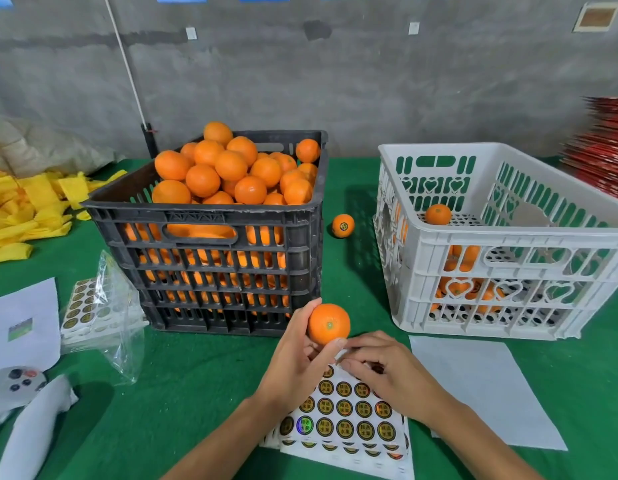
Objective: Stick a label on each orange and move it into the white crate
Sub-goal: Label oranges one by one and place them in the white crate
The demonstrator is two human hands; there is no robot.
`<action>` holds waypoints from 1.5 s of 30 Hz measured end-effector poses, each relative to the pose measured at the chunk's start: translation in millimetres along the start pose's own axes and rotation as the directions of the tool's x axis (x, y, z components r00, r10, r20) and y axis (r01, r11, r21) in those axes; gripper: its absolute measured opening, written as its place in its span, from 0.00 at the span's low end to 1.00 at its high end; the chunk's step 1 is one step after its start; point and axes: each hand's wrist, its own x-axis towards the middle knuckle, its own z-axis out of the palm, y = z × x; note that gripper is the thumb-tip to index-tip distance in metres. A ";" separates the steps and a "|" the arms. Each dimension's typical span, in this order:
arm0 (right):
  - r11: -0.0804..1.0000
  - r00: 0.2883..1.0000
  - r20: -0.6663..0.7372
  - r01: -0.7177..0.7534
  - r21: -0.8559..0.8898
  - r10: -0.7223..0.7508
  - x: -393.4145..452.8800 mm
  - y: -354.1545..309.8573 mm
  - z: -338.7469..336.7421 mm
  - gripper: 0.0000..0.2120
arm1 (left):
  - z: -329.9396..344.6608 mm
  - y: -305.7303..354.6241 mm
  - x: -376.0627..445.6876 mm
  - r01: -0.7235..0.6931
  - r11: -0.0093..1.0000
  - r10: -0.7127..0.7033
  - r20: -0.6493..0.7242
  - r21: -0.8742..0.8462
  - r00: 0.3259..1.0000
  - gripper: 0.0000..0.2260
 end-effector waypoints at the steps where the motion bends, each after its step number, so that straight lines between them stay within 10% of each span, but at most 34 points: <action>1: 0.997 0.999 -0.021 -0.042 0.062 0.044 1.1 -1.0 -1.7 0.07 | -0.2 0.5 0.1 0.004 1.000 -0.005 0.007 0.008 1.000 0.32; 7: 0.961 0.835 -0.485 -0.175 0.215 0.261 9.7 -9.6 -15.2 0.05 | 3.7 11.6 2.6 0.008 0.996 -0.007 -0.008 0.093 1.000 0.31; 15: 0.954 0.832 -0.523 -0.022 0.299 0.183 16.7 -52.9 -27.9 0.09 | 11.3 61.6 22.6 -0.100 0.983 0.113 -0.076 0.152 0.991 0.30; 21: 0.987 0.760 -0.635 -0.162 0.019 0.137 34.2 -101.7 -74.7 0.43 | 11.4 141.7 58.7 -0.317 0.893 0.348 -0.041 0.320 0.937 0.32; 26: 0.949 0.592 -0.806 -0.257 -0.180 0.007 55.5 -110.6 -139.3 0.33 | 10.7 210.1 111.5 -0.448 0.860 0.387 0.261 0.243 0.884 0.38; 31: 0.907 0.586 -0.805 -0.288 -0.306 -0.086 67.5 -93.7 -174.4 0.20 | -4.9 244.7 155.0 -0.545 0.751 0.421 0.365 0.372 0.830 0.28; 34: 0.912 0.638 -0.767 -0.270 -0.308 -0.070 70.1 -87.8 -166.6 0.20 | -41.6 233.2 179.7 -0.415 0.657 0.368 0.213 0.629 0.905 0.19; 40: 0.928 0.697 -0.693 -0.110 -0.355 -0.183 82.2 -92.5 -124.6 0.16 | -133.5 181.5 209.9 0.215 0.408 -0.182 -0.151 0.887 0.972 0.22; 45: 0.917 0.715 -0.653 -0.043 -0.396 -0.248 91.9 -92.0 -96.5 0.16 | -165.0 175.2 229.5 0.250 0.172 -0.090 -0.237 0.953 0.967 0.23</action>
